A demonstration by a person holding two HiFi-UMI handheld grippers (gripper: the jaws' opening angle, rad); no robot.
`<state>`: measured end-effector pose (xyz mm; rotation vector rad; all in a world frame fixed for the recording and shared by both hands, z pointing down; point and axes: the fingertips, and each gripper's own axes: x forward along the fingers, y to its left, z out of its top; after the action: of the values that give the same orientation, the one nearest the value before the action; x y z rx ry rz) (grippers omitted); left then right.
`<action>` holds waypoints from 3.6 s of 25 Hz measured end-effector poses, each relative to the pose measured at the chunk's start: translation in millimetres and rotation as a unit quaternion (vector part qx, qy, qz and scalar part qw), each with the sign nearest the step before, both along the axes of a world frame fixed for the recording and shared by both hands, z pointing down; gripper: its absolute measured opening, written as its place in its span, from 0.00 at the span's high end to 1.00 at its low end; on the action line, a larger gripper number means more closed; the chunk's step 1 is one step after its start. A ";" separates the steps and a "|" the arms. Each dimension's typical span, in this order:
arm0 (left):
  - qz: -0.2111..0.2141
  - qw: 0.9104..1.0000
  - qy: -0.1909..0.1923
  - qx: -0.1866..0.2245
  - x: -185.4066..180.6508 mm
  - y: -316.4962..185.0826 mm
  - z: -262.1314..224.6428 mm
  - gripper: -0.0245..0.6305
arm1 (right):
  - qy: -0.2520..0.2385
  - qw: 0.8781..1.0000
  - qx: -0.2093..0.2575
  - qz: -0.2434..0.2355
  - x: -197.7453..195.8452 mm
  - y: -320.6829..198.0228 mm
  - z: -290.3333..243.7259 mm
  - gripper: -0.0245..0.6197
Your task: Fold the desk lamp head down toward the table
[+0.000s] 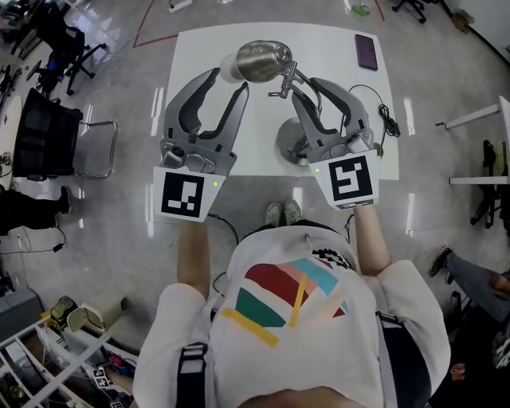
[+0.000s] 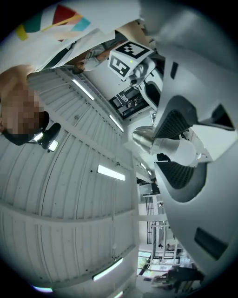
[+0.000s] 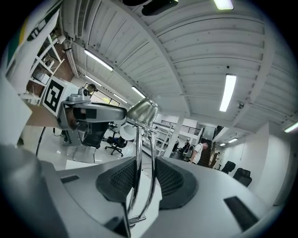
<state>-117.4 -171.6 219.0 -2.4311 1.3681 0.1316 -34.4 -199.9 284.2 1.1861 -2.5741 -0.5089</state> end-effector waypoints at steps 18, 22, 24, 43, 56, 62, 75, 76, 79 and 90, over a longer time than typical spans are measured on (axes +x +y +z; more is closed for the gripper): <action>0.056 0.998 0.008 0.019 1.0 -8.0 -32.3 0.49 | -0.016 1.000 0.003 -0.007 0.6 -1.2 2.1 0.77; 0.067 0.998 0.006 0.011 5.6 -12.8 -30.9 0.44 | -0.029 1.000 -0.005 -0.001 0.9 -3.6 3.7 0.77; 0.077 0.997 0.015 0.004 4.2 -12.7 -28.9 0.44 | -0.030 1.000 -0.005 -0.002 0.3 -3.1 4.3 0.77; 0.103 0.990 -0.016 -0.096 16.1 -24.7 25.1 0.54 | 0.034 0.999 0.006 -0.012 -0.7 -5.5 11.1 0.77; 0.020 0.994 -0.047 -0.096 -27.9 -46.1 99.5 0.59 | 0.084 0.995 -0.002 -0.060 -30.7 1.4 27.5 0.77; 0.001 0.982 -0.014 -0.186 -62.9 -50.6 165.6 0.60 | 0.054 0.997 -0.012 -0.057 -30.3 3.3 26.6 0.77; 0.044 0.954 -0.048 -0.294 -33.2 -48.5 272.8 0.60 | -0.004 0.997 -0.080 0.022 21.4 -8.5 51.1 0.77; 0.050 0.950 -0.054 -0.302 -29.1 -47.6 280.4 0.60 | -0.003 0.997 -0.080 0.023 22.1 -9.4 52.2 0.77; 0.062 0.941 -0.071 -0.324 -17.1 -44.4 300.8 0.60 | -0.011 0.995 -0.096 0.039 25.9 -11.1 55.6 0.77; 0.105 0.925 -0.088 -0.354 33.1 -39.4 335.2 0.60 | -0.014 0.992 -0.113 0.062 40.5 -18.3 65.6 0.77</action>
<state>-84.4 -211.0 554.1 -3.0651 1.2053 -0.6237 6.1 -218.2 349.7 1.2679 -2.4816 -0.1706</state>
